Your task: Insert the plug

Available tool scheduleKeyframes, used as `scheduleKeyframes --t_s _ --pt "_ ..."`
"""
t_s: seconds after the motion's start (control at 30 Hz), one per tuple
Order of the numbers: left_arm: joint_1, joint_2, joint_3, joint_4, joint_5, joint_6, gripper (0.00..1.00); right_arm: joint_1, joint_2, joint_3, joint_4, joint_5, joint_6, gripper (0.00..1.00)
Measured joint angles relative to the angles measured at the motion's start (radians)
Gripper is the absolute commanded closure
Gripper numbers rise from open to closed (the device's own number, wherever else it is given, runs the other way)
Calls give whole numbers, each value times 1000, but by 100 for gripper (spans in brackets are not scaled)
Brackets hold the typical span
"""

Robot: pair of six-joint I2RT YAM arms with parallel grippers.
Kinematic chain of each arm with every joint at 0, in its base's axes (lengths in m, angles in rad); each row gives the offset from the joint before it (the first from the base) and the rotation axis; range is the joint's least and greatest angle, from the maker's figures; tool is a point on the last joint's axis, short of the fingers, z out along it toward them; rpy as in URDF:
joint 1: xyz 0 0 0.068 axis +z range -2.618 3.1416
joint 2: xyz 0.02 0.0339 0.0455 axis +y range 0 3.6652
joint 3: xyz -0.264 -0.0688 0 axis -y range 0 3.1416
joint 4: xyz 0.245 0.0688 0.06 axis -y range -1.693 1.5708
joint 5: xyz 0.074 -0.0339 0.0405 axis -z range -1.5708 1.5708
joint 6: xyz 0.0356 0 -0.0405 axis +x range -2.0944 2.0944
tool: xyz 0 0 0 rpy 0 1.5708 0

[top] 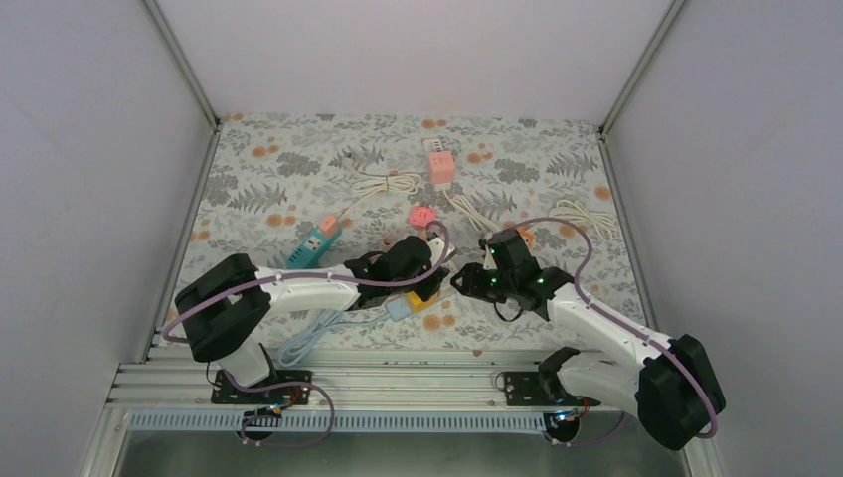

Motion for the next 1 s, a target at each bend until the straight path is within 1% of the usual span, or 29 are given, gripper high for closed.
scheduleKeyframes --t_s 0.17,0.27,0.33,0.43,0.6,0.73,0.77,0.9,1.0 --pt "-6 8 -18 40 -19 0 73 -2 -19 -56 78 -16 64 64" --pt "-12 23 -14 61 -38 -1 74 -7 -20 -68 103 -23 100 73" --pt "-17 35 -8 74 -49 0 74 -13 -19 -71 109 -23 127 75" --pt "-23 41 -11 93 -59 0 75 -13 -21 -75 113 -25 145 75" --pt "-26 37 -20 108 -63 2 73 -12 -39 -75 109 -1 152 71" --pt "-29 26 -13 84 -61 -4 62 -11 -40 -58 86 15 136 63" --pt "-30 24 -7 70 -59 -6 59 -11 -42 -51 82 36 127 59" --pt "-18 12 29 -10 -41 -34 45 -12 -41 -19 26 118 79 50" --pt "6 -23 40 -65 -28 -59 32 -13 -32 27 -21 167 36 49"
